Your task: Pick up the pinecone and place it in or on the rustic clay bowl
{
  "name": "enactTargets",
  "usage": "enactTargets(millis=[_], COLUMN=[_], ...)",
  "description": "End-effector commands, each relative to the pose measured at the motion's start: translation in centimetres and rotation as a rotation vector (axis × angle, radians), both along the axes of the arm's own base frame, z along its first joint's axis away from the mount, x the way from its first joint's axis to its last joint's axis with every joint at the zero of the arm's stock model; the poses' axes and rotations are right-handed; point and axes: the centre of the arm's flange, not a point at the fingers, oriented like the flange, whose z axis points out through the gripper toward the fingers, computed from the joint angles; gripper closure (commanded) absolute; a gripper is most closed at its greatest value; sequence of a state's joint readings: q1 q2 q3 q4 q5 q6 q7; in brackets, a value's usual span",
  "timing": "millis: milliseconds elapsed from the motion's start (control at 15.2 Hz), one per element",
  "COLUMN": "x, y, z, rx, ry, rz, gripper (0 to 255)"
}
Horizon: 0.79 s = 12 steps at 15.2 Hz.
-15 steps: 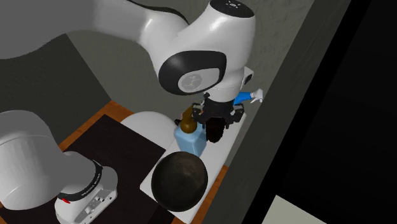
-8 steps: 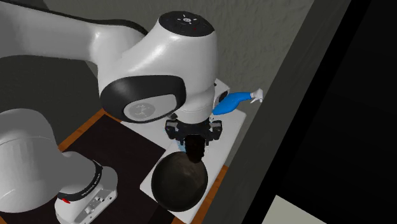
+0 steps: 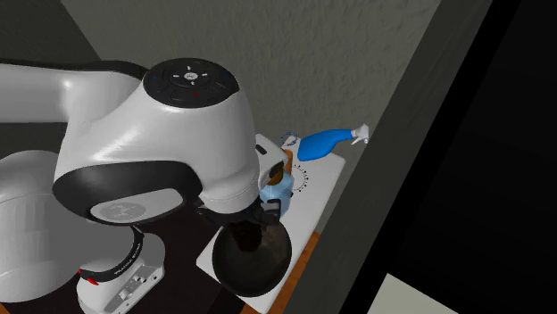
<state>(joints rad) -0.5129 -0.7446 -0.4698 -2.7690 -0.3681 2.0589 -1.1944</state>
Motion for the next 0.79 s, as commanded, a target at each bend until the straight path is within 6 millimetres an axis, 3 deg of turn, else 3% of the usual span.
enactTargets(millis=[0, 726], x=[-0.2, -0.2], y=[0.0, 0.0], z=[-1.0, -6.8], rx=[-0.001, -0.001], ry=[0.000, 0.000], rz=[0.000, 0.000], gripper=[255, 255])
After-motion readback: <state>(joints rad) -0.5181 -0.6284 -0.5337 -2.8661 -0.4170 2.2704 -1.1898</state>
